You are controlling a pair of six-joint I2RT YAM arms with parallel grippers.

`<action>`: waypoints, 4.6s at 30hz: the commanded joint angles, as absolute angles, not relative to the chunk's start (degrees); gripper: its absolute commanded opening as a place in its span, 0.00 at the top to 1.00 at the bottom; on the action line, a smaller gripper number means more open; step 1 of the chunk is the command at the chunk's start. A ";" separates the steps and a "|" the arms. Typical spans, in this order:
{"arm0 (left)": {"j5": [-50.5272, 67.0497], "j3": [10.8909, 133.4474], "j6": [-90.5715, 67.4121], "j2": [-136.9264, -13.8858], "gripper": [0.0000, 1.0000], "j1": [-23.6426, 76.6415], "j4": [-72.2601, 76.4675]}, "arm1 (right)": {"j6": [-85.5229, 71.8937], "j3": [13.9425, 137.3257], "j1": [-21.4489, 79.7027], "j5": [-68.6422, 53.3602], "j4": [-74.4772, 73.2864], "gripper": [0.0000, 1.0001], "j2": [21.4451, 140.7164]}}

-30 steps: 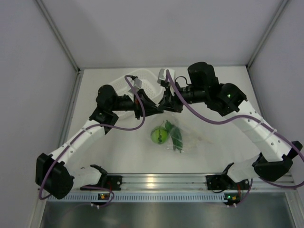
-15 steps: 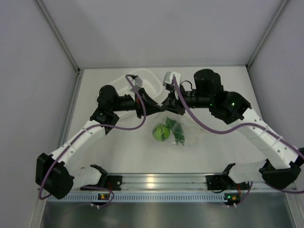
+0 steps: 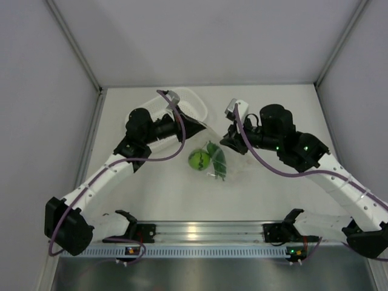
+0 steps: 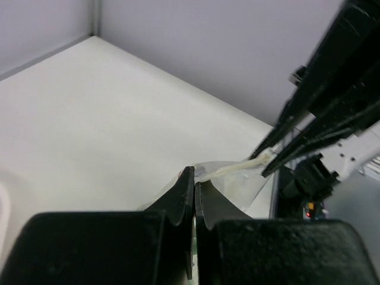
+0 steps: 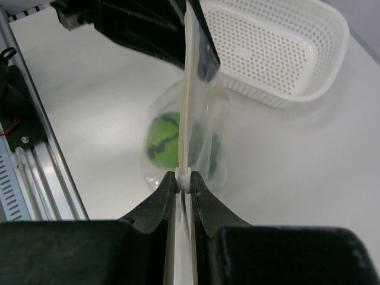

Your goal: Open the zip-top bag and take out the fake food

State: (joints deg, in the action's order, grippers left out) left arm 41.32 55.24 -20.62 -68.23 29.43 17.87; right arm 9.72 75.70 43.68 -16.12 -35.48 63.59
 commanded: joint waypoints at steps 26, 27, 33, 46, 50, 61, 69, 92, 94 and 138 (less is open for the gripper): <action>13.56 58.54 -29.79 -63.89 1.00 27.25 4.29 | -1.85 64.69 42.36 -3.86 -46.85 1.00 53.00; 16.67 58.10 -29.62 -64.33 1.00 27.33 7.00 | -1.58 64.69 42.28 -4.04 -46.85 1.00 53.00; 26.20 57.31 -27.25 -66.44 0.26 27.25 8.70 | -0.53 64.60 42.36 -6.14 -46.50 1.00 53.00; 14.52 62.14 -26.28 -74.17 0.18 27.25 -1.74 | -0.61 61.96 42.45 -8.44 -43.77 1.00 52.29; 8.97 62.31 -25.49 -73.74 0.03 27.25 -4.04 | -0.61 61.79 42.45 -6.42 -44.21 1.00 52.91; 5.81 64.07 -30.06 -70.32 0.02 28.56 -9.21 | -1.41 61.96 43.15 -8.52 -41.84 1.00 53.35; -4.82 71.09 -27.69 -71.45 0.14 37.08 -18.88 | -1.67 62.49 44.82 -7.56 -40.78 1.00 55.28; -3.60 77.34 -26.10 -84.11 0.72 43.59 -26.54 | -2.20 61.97 49.13 -3.08 -38.41 1.00 56.60; -3.95 77.34 -26.19 -83.67 0.95 43.77 -26.54 | -2.81 61.61 49.22 -0.98 -37.97 1.00 56.60; -3.77 92.90 -29.71 -93.96 1.00 46.76 -30.59 | -21.89 68.20 36.47 5.96 -22.75 0.49 69.87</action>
